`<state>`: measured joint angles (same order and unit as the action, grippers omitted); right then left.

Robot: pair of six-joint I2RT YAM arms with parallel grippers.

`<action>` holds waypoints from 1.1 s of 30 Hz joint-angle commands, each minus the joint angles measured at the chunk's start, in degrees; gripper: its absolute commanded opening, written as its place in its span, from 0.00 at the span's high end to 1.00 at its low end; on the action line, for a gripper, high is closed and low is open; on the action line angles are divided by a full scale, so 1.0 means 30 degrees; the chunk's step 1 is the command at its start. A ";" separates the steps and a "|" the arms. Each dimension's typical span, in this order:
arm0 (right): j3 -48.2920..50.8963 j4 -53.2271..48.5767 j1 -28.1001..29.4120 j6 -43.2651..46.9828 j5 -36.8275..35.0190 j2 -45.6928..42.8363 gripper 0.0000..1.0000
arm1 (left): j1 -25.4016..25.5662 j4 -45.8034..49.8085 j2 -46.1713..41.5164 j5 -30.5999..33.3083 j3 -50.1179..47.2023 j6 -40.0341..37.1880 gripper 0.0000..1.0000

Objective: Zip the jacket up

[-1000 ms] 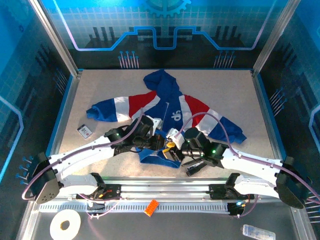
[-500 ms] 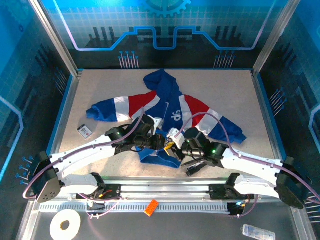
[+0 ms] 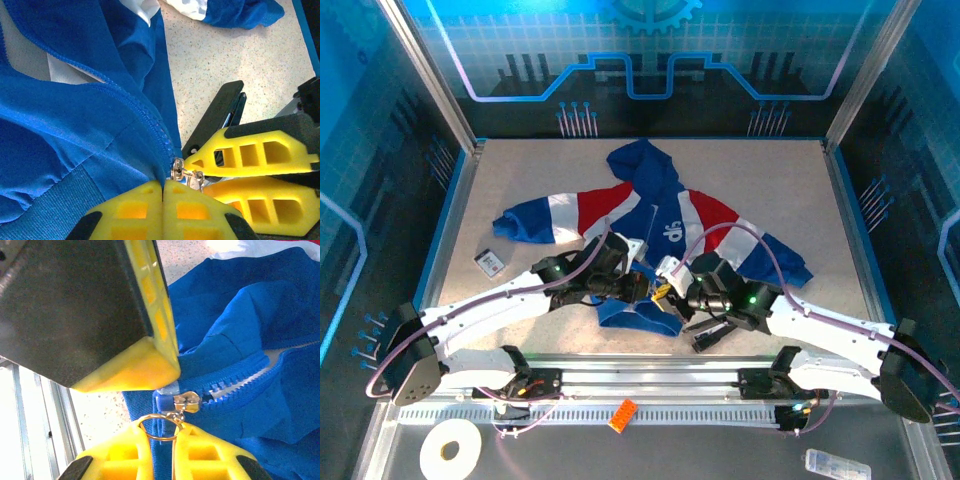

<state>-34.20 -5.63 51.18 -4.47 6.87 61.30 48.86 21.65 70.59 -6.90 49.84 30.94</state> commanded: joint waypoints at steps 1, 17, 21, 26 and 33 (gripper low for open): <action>-0.0774 -0.1058 -0.0301 0.0783 0.0594 -0.0100 0.94 | -0.0020 0.0402 -0.0530 0.0251 -0.0321 -0.0613 1.00; -0.0672 -0.0955 -0.0536 0.1301 0.1254 -0.0069 0.83 | 0.0002 0.0058 -0.0619 -0.0103 -0.0399 -0.0835 1.00; -0.0445 -0.0451 -0.0540 0.1470 0.1400 -0.0132 0.80 | 0.0002 0.0106 -0.0674 -0.0133 -0.0384 -0.0879 1.00; -0.0559 -0.0190 -0.0556 0.1604 0.1928 0.0330 0.69 | 0.0009 0.0103 -0.0706 -0.0138 -0.0379 -0.0847 1.00; -0.0438 0.0308 -0.0543 0.1721 0.1758 0.0970 0.58 | 0.0002 0.0251 -0.0676 -0.0223 -0.0183 -0.0927 1.00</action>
<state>-35.35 -6.17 50.06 0.05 11.60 63.33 48.86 21.67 69.89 -6.92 49.34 29.76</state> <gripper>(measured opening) 0.412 0.037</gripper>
